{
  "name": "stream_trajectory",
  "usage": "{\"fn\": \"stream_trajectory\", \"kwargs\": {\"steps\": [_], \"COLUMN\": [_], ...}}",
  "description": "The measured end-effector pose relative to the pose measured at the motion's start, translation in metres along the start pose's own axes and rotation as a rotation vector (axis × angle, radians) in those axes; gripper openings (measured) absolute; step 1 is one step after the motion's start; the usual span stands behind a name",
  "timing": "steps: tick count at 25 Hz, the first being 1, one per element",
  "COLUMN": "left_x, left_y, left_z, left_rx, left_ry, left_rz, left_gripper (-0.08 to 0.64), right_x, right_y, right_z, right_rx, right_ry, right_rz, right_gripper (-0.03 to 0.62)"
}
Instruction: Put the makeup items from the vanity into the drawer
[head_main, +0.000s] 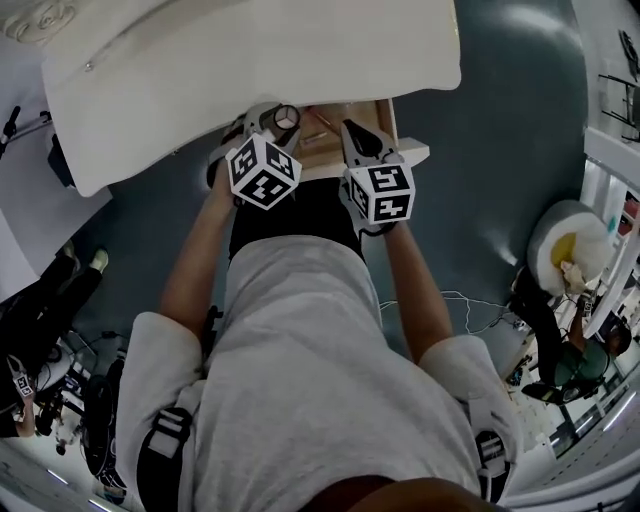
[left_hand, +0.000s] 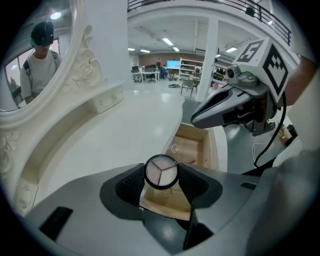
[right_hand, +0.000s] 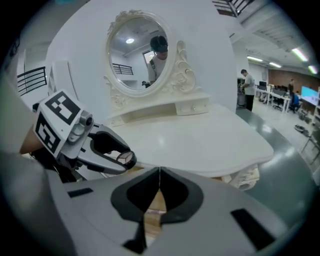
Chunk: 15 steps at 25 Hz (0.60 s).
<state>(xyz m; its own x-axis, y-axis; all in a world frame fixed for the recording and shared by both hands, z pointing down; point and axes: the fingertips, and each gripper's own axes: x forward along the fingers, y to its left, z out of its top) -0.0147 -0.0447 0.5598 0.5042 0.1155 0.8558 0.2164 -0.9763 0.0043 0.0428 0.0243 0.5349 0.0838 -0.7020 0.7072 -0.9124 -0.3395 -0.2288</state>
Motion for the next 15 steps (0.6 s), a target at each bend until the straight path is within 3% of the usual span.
{"fn": "stream_trajectory", "kwargs": {"steps": [9,15], "left_x": [0.023,0.051], "left_y": [-0.035,-0.050], "left_z": [-0.026,-0.039], "left_rx": [0.034,0.036], "left_ry": [0.058,0.090], "left_rz": [-0.013,-0.029], "left_gripper": [0.213,0.213], "right_x": [0.017,0.019], "right_y": [0.017,0.007], "right_z": [-0.018,-0.031], "right_rx": [-0.005,-0.019], "right_ry": [0.030,0.044], "right_rz": [0.088,0.089], "right_gripper": [0.015,0.015]}}
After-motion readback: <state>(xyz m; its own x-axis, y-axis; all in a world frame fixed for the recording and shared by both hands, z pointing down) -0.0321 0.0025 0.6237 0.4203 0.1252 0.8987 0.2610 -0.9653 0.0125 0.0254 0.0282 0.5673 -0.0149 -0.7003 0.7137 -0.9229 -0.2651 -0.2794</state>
